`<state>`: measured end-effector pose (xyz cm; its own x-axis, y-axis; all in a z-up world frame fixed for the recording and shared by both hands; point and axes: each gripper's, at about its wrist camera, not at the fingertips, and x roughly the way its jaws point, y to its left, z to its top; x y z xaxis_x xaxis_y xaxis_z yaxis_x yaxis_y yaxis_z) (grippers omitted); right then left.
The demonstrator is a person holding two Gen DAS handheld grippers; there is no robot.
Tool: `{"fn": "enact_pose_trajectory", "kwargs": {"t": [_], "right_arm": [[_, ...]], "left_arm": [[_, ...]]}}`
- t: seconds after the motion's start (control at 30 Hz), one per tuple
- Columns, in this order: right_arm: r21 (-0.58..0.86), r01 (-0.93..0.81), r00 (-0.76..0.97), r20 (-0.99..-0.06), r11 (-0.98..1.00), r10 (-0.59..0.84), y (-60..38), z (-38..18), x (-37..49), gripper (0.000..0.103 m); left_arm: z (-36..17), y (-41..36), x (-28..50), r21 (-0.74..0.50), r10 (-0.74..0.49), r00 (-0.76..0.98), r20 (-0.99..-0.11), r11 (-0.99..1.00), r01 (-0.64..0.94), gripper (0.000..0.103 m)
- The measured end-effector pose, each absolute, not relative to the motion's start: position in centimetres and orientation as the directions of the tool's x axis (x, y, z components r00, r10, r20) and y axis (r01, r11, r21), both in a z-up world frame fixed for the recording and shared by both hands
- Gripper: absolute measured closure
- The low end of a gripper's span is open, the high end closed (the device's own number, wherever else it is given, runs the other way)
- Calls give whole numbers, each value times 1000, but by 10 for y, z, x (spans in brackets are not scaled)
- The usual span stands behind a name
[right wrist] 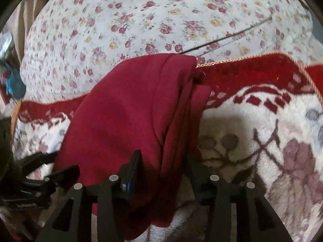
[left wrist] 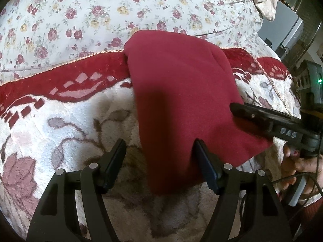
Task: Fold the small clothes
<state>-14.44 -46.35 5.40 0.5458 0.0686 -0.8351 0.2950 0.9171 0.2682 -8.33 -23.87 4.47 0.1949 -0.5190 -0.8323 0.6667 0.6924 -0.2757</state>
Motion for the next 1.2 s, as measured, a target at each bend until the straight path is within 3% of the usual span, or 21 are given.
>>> {"fn": "enact_pose_trajectory", "kwargs": {"t": [0.17, 0.33, 0.4, 0.6, 0.67, 0.7, 0.87, 0.97, 1.1, 1.2], "right_arm": [[301, 295, 626, -778, 907, 54, -470, 84, -142, 54], [314, 334, 614, -788, 889, 47, -484, 78, -118, 50], [347, 351, 611, -789, 870, 68, -491, 68, -113, 34], [451, 364, 627, -766, 815, 143, -508, 28, -115, 12], [490, 358, 636, -751, 795, 177, -514, 23, -111, 10], [498, 345, 642, -743, 796, 186, -515, 23, -108, 10], [535, 277, 664, -707, 798, 243, -510, 14, -96, 9], [588, 262, 680, -675, 765, 286, -514, 11, -97, 28], [579, 261, 695, -668, 773, 265, -508, 19, -101, 50], [606, 232, 724, -630, 761, 281, -500, 37, -107, 56]], "left_arm": [[45, -236, -79, -304, -537, 190, -822, 696, 651, 32], [47, -232, -76, -343, -566, 181, -804, 692, 636, 32], [49, -228, -73, -371, -587, 178, -790, 689, 623, 32], [42, -231, -48, -520, -657, 76, -750, 657, 545, 32], [39, -237, -40, -564, -682, 37, -731, 633, 529, 29], [38, -239, -37, -575, -687, 28, -726, 629, 524, 22], [28, -253, -16, -641, -724, -16, -690, 600, 479, 21], [21, -260, -8, -676, -739, -48, -672, 584, 449, 22], [28, -259, -16, -636, -720, -13, -694, 604, 481, 37], [40, -251, -24, -617, -714, 6, -700, 609, 499, 45]]}}
